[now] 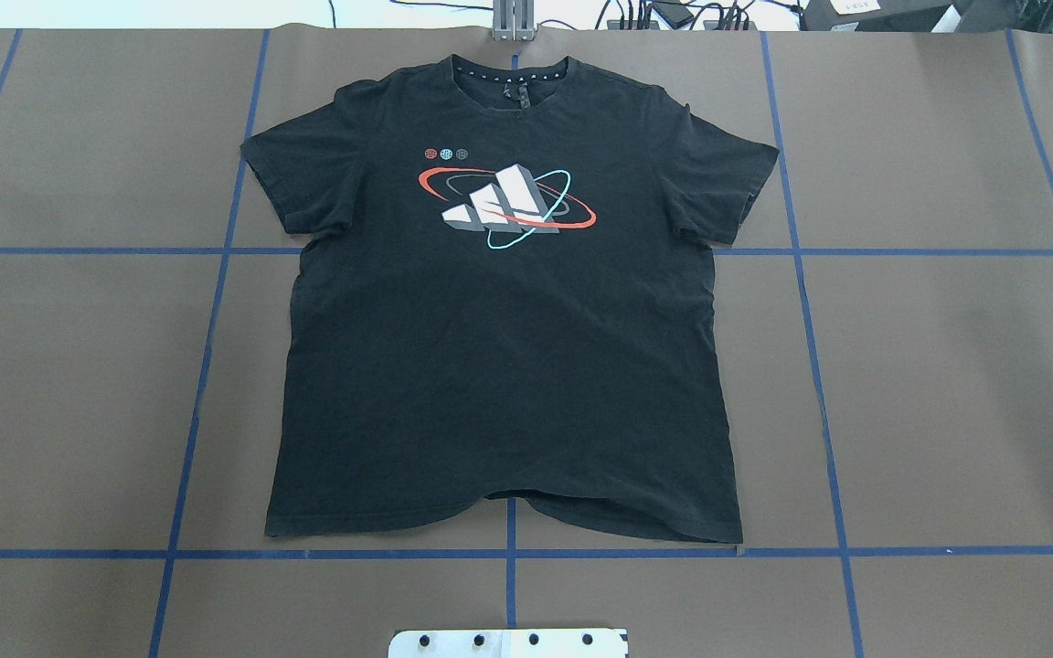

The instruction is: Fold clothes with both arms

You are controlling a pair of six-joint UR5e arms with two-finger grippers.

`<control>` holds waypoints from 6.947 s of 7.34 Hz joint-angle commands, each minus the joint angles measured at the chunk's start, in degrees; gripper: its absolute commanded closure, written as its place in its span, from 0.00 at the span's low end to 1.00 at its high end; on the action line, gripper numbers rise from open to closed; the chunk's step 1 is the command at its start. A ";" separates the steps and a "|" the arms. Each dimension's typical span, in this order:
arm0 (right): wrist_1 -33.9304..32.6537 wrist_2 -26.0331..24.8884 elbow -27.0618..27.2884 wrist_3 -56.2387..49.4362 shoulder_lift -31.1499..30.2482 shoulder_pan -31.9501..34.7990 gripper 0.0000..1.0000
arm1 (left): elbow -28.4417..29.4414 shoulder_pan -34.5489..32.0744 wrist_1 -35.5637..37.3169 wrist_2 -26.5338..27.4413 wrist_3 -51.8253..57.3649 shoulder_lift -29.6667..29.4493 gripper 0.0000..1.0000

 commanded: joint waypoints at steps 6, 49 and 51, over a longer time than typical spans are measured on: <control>0.79 1.05 -0.02 -0.09 4.11 -3.06 0.00 | 0.26 0.09 -4.55 0.01 -0.48 -3.06 0.00; 30.85 -21.62 -62.95 65.21 73.30 -37.97 1.00 | 24.43 15.20 -43.07 -0.16 -22.55 -24.17 0.00; 30.85 -21.62 -63.13 65.21 73.39 -37.97 1.00 | 24.43 15.20 -43.07 -0.16 -22.55 -24.17 0.00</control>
